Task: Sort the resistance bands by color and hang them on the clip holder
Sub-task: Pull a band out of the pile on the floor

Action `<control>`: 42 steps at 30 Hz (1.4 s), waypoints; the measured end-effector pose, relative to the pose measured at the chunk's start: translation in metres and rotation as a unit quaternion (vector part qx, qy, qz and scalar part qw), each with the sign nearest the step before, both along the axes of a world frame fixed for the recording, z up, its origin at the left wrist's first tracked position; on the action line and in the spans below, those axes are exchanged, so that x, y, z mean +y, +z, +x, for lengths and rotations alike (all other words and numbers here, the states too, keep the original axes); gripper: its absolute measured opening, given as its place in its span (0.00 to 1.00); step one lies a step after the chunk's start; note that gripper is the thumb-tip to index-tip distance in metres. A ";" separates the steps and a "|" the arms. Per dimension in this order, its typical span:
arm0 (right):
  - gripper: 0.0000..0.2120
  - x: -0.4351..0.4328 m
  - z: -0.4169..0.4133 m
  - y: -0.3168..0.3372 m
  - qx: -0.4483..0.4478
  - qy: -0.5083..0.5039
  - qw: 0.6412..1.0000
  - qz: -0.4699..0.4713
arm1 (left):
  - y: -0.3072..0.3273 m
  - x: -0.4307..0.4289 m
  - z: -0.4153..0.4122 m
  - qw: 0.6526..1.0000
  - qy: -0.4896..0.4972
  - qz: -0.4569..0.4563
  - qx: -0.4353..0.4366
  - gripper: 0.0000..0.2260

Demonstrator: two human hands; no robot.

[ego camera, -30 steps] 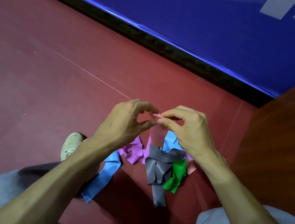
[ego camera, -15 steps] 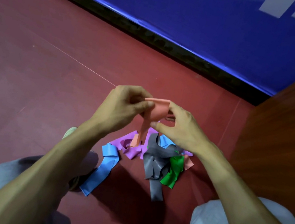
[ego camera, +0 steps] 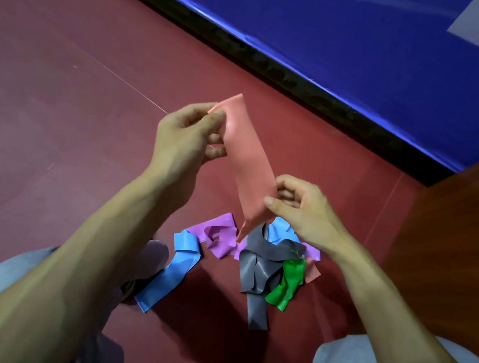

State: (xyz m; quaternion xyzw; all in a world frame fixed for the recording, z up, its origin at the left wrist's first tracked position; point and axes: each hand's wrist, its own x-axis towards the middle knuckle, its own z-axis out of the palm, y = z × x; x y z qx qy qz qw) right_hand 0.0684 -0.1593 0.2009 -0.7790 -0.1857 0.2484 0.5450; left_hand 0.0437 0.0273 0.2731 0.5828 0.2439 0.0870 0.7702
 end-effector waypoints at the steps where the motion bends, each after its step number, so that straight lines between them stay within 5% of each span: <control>1: 0.03 0.000 0.000 0.000 0.002 -0.009 1.000 0.003 | 0.000 0.001 0.000 1.000 0.009 -0.008 0.000 0.05; 12: 0.04 0.001 0.003 0.001 0.014 -0.116 0.993 0.029 | -0.008 0.007 0.005 0.992 0.079 -0.098 0.017 0.07; 18: 0.07 -0.001 0.003 0.001 0.006 -0.081 0.996 0.023 | -0.001 -0.003 0.004 0.996 -0.009 0.031 -0.089 0.06; 24: 0.19 0.003 -0.001 0.007 0.042 0.004 0.999 -0.012 | -0.004 -0.014 -0.004 0.953 -0.165 0.207 -0.148 0.05; 31: 0.24 0.004 0.003 -0.004 0.027 -0.069 0.996 -0.051 | -0.003 -0.011 -0.004 0.945 -0.187 0.210 -0.170 0.07; 42: 0.31 0.015 -0.002 -0.018 0.000 -0.049 0.993 -0.111 | -0.004 -0.017 -0.003 0.957 -0.174 0.191 -0.129 0.09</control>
